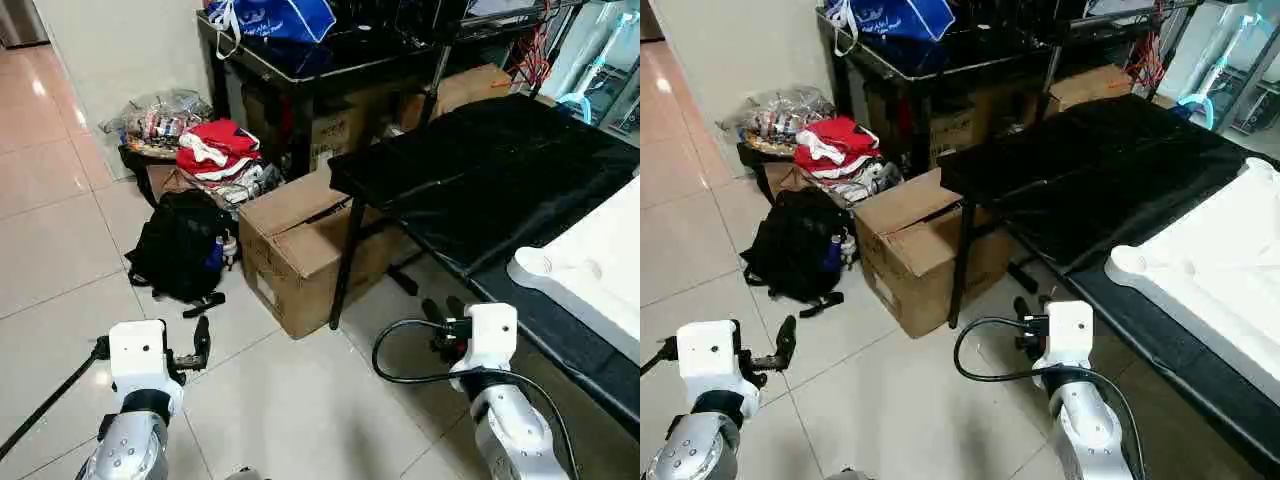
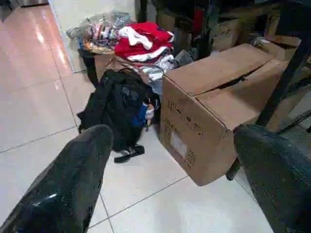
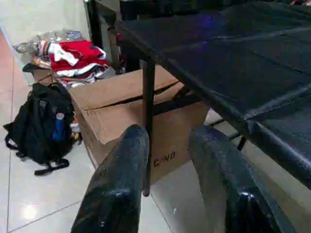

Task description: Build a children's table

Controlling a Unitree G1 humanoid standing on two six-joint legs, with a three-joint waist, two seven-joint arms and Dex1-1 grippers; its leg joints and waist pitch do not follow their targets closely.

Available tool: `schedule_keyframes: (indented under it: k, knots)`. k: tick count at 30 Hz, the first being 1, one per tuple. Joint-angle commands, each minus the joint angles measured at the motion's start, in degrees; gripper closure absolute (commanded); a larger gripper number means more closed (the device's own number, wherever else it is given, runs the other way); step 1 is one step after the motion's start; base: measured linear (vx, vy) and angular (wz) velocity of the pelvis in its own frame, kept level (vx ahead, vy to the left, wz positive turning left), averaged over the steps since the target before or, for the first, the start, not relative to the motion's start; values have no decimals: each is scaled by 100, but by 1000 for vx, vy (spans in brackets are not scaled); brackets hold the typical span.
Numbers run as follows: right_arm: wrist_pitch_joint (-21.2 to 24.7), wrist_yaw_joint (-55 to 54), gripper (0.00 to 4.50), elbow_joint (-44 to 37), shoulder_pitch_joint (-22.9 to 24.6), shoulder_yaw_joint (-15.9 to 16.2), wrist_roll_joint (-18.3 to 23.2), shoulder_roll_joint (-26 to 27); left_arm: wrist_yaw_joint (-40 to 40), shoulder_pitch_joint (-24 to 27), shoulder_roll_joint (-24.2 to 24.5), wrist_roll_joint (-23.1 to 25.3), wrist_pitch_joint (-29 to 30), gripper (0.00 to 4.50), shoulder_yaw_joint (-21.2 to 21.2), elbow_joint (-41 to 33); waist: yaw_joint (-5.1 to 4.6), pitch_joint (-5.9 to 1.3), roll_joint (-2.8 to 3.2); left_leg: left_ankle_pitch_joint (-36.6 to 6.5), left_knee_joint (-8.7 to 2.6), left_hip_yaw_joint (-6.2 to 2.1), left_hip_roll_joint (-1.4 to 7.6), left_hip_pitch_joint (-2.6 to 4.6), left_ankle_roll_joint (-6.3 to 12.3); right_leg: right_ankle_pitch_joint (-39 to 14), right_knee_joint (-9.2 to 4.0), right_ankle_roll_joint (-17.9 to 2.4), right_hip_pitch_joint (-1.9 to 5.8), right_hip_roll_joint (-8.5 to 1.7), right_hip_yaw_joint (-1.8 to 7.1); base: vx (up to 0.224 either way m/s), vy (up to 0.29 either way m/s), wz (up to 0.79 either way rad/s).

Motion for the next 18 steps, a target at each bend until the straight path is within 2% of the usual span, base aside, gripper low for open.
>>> schedule_keyframes:
  k: [1, 7, 8, 9, 10, 11, 12, 13, 14, 15, 16, 18]
  knots:
    - [38, -5, 291, -79, -5, -45, -39, -7, -17, 28, -4, 38, 62, 11, -36, -48, -9, -229, 74, -1872, -554, -329, 456, 152, -349, -775, -401, -559, 54, -305, 235, 0, 0, 0]
    - [38, -5, 291, -79, -5, -45, -39, -7, -17, 28, -4, 38, 62, 11, -36, -48, -6, -233, 73, -1836, -549, -326, 455, 152, -329, -732, -395, -567, 55, -304, 234, 0, 0, 0]
    - [276, -37, 274, -283, 70, -53, -8, -47, -7, 49, 20, 128, 211, 3, -103, -169, -9, -230, 69, -1831, -548, -325, 454, 149, -326, -726, -396, -569, 56, -304, 236, 0, 0, 0]
    - [765, 38, 263, -732, -363, -100, 195, -169, 172, -418, -18, 126, 836, 0, -83, -662, -156, -114, -450, -1773, -534, -242, 463, 124, -188, -824, -463, -464, 31, -229, 232, 0, 0, 0]
    - [867, 49, 263, -824, -456, -116, 254, -183, 202, -513, -26, 120, 925, 0, -79, -771, -49, -182, -215, -1577, -537, -323, 477, 128, -180, -715, -288, -523, 91, -311, 245, 0, 0, 0]
    - [1380, 104, 253, -1323, -1012, -200, 545, -270, 345, -1064, -60, 70, 1375, 0, -51, -1372, -105, -126, -136, -1739, -553, -289, 468, 183, -182, -975, -352, -511, -3, -267, 257, 0, 0, 0]
    - [1397, 104, 253, -1364, -1064, -203, 537, -283, 347, -1115, -56, 62, 1393, 0, -47, -1417, -102, -167, -101, -1727, -543, -335, 472, 206, -259, -991, -320, -536, 13, -293, 243, -76, -33, 2]
    - [1364, 88, 242, -1380, -1069, -194, 481, -294, 326, -1122, -43, 58, 1345, 0, -50, -1420, -133, -104, -99, -1814, -564, -318, 470, 194, -414, -1036, -371, -472, -44, -262, 221, -62, -21, -4]
    - [1316, 86, 230, -1413, -1091, -174, 405, -323, 431, -1154, -76, 109, 1484, 0, -12, -1456, -174, -48, -200, -1939, -578, -319, 458, 137, -463, -1240, -403, -359, -15, -279, 222, -62, -21, -4]
    - [1309, 86, 220, -1435, -1110, -175, 401, -330, 473, -1176, -78, 150, 1534, 0, 2, -1481, -200, -31, -206, -2104, -579, -329, 434, 128, -497, -1557, -427, -254, -13, -305, 244, 0, 0, 0]
    - [1315, 84, 215, -1449, -1124, -178, 399, -335, 470, -1190, -65, 161, 1539, 0, 0, -1499, -231, -22, -214, -2469, -581, -344, 406, 176, -560, -2111, -481, -153, -45, -293, 247, 0, 0, 0]
    - [1315, 103, 198, -1466, -1181, -195, 435, -351, 468, -1219, 26, 353, 1497, 0, -33, -1546, -251, -59, -229, -2572, -561, -370, 395, 195, -598, -2314, -502, -118, -48, -297, 251, 0, 0, 0]
